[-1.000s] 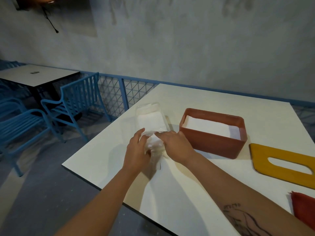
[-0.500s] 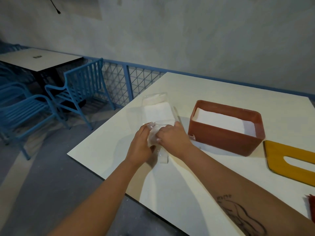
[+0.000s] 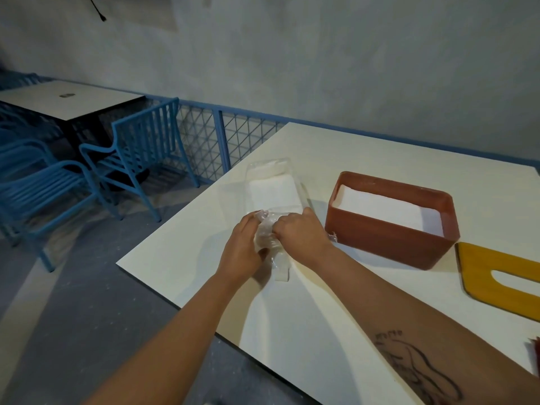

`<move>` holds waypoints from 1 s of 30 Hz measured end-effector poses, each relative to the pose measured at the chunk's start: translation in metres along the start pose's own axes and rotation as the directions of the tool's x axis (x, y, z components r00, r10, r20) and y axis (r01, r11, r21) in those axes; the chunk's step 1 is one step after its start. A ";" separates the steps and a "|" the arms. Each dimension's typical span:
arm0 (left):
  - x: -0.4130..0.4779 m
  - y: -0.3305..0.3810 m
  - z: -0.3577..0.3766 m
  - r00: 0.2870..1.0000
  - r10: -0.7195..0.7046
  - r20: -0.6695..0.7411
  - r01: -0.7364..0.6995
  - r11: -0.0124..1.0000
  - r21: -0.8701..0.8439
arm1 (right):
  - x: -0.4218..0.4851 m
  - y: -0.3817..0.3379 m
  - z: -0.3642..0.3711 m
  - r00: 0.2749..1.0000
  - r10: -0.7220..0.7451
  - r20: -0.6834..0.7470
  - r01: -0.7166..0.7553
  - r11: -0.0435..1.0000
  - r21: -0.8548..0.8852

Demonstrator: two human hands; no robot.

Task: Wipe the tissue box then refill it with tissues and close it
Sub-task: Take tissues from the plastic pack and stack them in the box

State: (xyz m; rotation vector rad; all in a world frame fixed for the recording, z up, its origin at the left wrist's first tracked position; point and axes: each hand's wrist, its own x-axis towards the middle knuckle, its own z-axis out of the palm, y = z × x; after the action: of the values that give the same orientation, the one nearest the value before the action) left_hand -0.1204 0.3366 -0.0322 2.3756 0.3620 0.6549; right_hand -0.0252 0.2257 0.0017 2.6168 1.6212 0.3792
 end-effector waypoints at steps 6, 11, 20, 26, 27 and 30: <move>-0.002 0.000 0.002 1.000 -0.014 0.010 0.013 1.000 0.024 | 0.001 0.002 0.003 1.000 0.017 -0.018 -0.017 0.999 0.031; -0.004 0.002 0.001 0.999 -0.048 0.016 0.047 0.999 0.024 | -0.002 -0.001 0.001 1.000 -0.008 -0.002 0.008 1.000 -0.009; -0.003 -0.002 0.002 0.999 -0.032 0.029 0.031 0.999 0.028 | -0.012 0.001 0.015 0.996 -0.023 -0.088 0.027 0.999 0.041; -0.003 -0.005 0.004 0.997 -0.043 0.057 0.037 0.994 0.100 | -0.014 -0.005 -0.004 0.991 -0.064 -0.115 0.069 0.997 0.038; -0.003 -0.006 0.005 0.996 -0.057 0.071 0.048 0.991 0.121 | -0.015 -0.005 -0.006 0.990 -0.079 -0.119 0.084 0.996 0.037; -0.003 -0.005 0.006 0.990 -0.098 0.104 0.079 0.982 0.171 | -0.016 -0.004 -0.007 0.989 -0.104 -0.108 0.107 0.994 0.021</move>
State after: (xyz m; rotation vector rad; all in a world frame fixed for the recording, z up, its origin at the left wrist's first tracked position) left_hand -0.1202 0.3362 -0.0404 2.5251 0.4873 0.4629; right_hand -0.0367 0.2129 0.0052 2.5563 1.8008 0.5033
